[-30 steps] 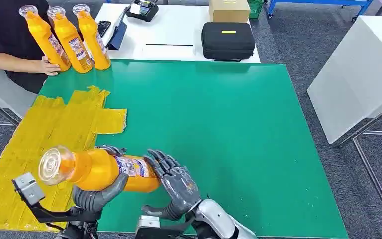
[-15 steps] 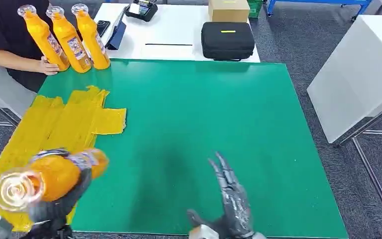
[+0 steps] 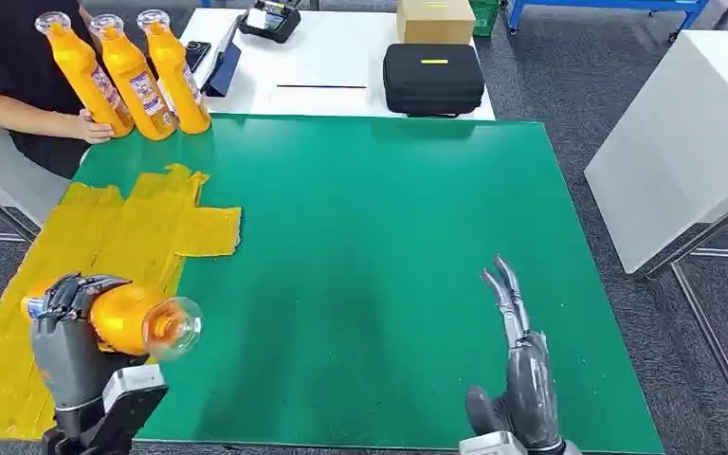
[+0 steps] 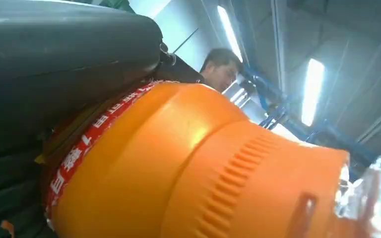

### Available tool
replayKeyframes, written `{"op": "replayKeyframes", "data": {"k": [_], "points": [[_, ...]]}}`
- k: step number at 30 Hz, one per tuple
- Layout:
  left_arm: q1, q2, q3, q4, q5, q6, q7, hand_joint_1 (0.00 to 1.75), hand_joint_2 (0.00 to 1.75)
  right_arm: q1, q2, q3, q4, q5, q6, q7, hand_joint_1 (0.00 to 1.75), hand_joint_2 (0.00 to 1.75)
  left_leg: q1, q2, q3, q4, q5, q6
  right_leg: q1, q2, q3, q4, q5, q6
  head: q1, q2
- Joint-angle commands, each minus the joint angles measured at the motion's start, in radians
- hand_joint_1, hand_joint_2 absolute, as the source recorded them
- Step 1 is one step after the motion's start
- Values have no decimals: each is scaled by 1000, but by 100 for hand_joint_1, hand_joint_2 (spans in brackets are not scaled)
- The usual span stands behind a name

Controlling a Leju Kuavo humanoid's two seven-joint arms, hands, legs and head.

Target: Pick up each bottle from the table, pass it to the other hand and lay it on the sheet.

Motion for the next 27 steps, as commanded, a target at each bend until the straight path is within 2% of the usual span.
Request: {"op": "replayKeyframes", "data": {"k": [1, 4, 7, 9, 11, 14, 19, 23, 24, 25, 26, 27], "points": [[-51, -3, 15, 128, -7, 13, 6, 175, 175, 13, 8, -35, -12, -1, 8, -5, 0, 0, 0, -2, 3, -1, -1, 0, 1, -2, 3, -1, -1, -4, 0, 0], [-116, 18, -21, 231, -96, 13, 72, 175, 175, 9, 6, -19, -8, 20, 33, -11, 0, 0, 0, -2, 3, -1, -1, 0, 0, -2, 3, -1, -2, -4, 0, 0], [-248, 37, -77, 410, -219, 12, 192, 175, 175, -21, 11, -7, 3, 4, 73, -33, 0, 0, 0, -6, 5, -2, 0, 1, 1, -5, 5, -1, -2, -6, 0, 0], [-360, 50, -108, 532, -305, -14, 284, 175, 175, -43, 24, -17, 9, 0, 105, -51, 0, 0, 0, -5, 1, -2, 0, -1, 0, -5, -7, -1, -2, -4, 0, 0], [-458, 53, -117, 637, -368, -47, 352, 175, 175, -53, 36, -29, 11, -7, 135, -64, 0, 0, 0, -6, 2, -2, 1, 0, 0, -6, -7, -1, -1, -5, 0, 0], [-569, 39, -108, 752, -399, -86, 380, 175, 175, -47, 51, -42, 8, 1, 155, -72, 0, 0, 1, -7, 3, -2, 3, 1, 1, -6, 0, -2, 0, -7, 0, 0], [-589, 18, -102, 811, -434, -103, 410, 175, 175, -35, 25, -57, 9, -19, 142, -85, 0, 0, 1, -4, 2, -1, 4, 2, 1, -3, 3, 0, 3, -5, 0, 0], [-558, 31, -70, 819, -443, -114, 424, 175, 175, -4, 23, -47, -2, -19, 133, -89, 0, 0, 0, -2, 1, -1, 4, 2, 1, -2, 2, -1, 3, -4, 0, 0], [-554, 34, -51, 827, -448, -138, 434, 3, 175, -2, 36, -41, -7, -4, 142, -82, 0, 0, 0, -2, 4, -1, 3, 2, 1, -2, 4, -1, 2, -6, 0, 0], [-554, 41, -51, 832, -466, -146, 445, 0, 175, -5, 42, -37, -7, -2, 149, -81, 0, 0, 0, -1, 3, -1, 3, 1, 1, -1, 3, 0, 3, -5, 0, 0], [-549, 46, -36, 838, -488, -159, 465, 0, 0, -15, 59, -34, -7, 10, 168, -74, 0, 0, 0, -1, 0, -1, 3, 1, 1, 0, 0, 0, 3, -4, 0, 0], [-541, 48, -31, 835, -485, -156, 453, 0, 0, -20, 68, -34, -8, 15, 176, -70, 0, 0, 1, -1, 2, 0, 3, 1, 1, 0, 2, 0, 2, -6, 0, 0]]}}
